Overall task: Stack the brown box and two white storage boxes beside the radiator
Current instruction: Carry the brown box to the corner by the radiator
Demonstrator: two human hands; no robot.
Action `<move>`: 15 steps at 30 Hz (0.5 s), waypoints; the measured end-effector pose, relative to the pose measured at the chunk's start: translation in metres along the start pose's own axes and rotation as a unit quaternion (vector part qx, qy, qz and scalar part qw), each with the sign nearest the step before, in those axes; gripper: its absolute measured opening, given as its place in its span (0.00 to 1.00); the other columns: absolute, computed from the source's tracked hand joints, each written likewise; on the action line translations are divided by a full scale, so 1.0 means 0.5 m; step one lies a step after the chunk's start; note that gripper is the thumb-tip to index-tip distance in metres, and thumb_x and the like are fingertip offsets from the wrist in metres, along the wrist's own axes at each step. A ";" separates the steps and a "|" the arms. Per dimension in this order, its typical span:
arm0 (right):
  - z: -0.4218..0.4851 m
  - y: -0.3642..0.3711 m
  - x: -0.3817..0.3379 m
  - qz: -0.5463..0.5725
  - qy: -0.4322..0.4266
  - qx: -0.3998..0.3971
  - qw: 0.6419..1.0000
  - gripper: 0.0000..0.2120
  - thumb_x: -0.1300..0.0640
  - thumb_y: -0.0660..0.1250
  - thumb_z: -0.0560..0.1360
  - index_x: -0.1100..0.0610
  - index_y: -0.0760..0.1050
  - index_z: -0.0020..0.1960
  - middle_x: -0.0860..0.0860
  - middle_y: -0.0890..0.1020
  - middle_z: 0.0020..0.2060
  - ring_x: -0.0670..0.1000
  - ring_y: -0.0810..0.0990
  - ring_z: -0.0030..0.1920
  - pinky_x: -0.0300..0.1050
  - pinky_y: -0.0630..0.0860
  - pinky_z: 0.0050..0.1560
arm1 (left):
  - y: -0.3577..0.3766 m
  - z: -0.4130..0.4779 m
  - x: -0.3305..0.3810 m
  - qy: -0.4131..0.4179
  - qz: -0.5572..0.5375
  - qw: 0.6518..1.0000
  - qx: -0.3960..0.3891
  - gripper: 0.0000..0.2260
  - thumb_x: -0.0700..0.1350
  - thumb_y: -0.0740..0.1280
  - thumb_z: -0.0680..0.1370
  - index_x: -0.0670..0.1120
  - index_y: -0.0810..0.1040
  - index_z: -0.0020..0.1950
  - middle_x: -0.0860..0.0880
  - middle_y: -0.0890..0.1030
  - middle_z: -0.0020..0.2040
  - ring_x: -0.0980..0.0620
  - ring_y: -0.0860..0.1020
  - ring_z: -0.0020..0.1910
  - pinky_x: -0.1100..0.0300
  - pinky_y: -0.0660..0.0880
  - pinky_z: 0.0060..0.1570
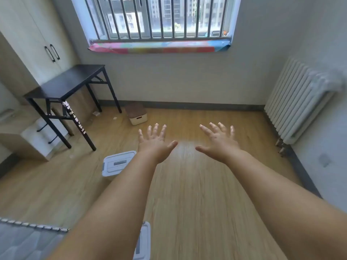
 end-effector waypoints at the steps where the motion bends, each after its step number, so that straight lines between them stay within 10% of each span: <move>1: 0.006 0.003 0.002 -0.010 -0.002 -0.001 1.000 0.38 0.31 0.57 0.73 0.40 0.46 0.77 0.50 0.50 0.79 0.55 0.43 0.78 0.63 0.36 0.74 | 0.009 0.003 0.002 0.001 0.017 1.000 -0.006 0.35 0.69 0.42 0.76 0.54 0.38 0.78 0.48 0.40 0.79 0.46 0.39 0.78 0.41 0.35 0.71; 15: 0.326 0.106 -0.054 -0.033 -0.053 -0.028 0.998 0.38 0.34 0.60 0.74 0.41 0.45 0.77 0.50 0.52 0.79 0.55 0.46 0.78 0.63 0.39 0.74 | 0.086 0.274 -0.119 -0.030 0.008 0.998 -0.050 0.34 0.66 0.47 0.78 0.53 0.39 0.78 0.47 0.41 0.79 0.46 0.41 0.78 0.42 0.37 0.72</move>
Point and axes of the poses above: each hand's wrist, its own z-axis towards the middle knuckle, its own y-axis out of the palm, x = y × z, the point moved 8 cm from there along z, towards the middle knuckle
